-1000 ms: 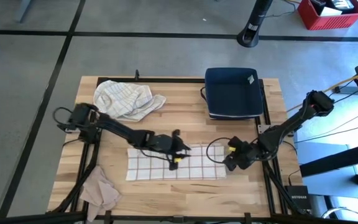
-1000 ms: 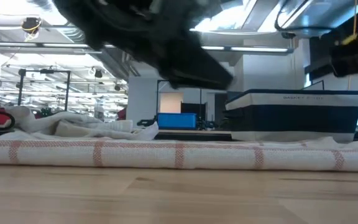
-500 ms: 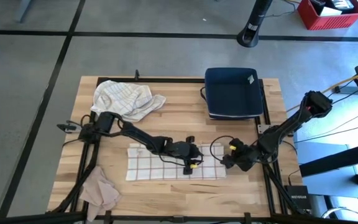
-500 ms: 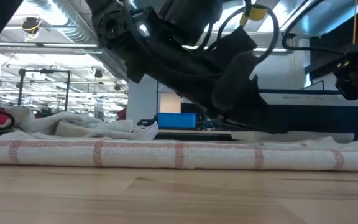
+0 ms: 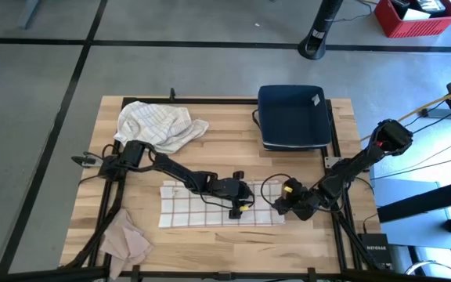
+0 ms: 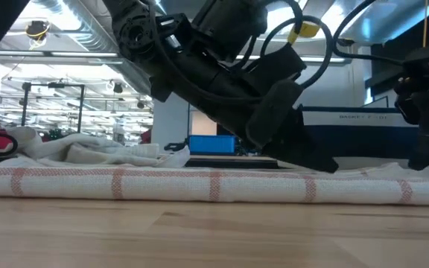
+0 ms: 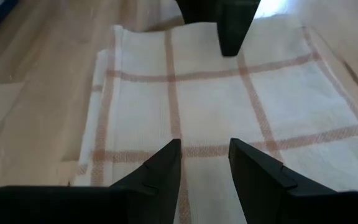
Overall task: Fold towel
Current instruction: Fold the white patterned towel
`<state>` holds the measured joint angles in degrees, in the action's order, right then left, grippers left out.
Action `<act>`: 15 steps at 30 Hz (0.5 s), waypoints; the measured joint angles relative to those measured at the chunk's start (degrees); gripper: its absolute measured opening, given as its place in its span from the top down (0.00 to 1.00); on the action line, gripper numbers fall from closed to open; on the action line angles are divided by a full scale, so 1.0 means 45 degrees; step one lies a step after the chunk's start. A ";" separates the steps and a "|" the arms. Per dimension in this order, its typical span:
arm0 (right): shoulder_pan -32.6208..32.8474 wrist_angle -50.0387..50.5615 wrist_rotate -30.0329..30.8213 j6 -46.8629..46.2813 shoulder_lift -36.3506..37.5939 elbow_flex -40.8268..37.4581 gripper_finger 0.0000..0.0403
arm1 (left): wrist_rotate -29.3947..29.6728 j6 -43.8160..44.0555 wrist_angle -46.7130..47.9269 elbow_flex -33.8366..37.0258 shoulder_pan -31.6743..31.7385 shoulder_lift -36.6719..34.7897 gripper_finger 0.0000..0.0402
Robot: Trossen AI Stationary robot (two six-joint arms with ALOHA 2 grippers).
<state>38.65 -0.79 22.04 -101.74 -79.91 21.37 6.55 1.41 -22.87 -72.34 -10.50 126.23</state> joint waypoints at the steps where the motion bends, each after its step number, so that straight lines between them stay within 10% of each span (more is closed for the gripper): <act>1: 0.0000 -0.0035 0.0051 -0.0005 -0.0007 0.0000 0.55 | -0.0044 -0.0011 -0.0045 0.0000 0.0005 0.0000 0.68; 15: -0.0006 0.0007 0.0899 0.0105 -0.0062 -0.0052 0.93 | -0.0048 0.0037 -0.0539 -0.0029 0.0015 0.0758 0.68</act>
<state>38.62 -0.75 26.09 -101.27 -80.19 21.13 6.33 1.57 -25.30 -72.47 -10.44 129.64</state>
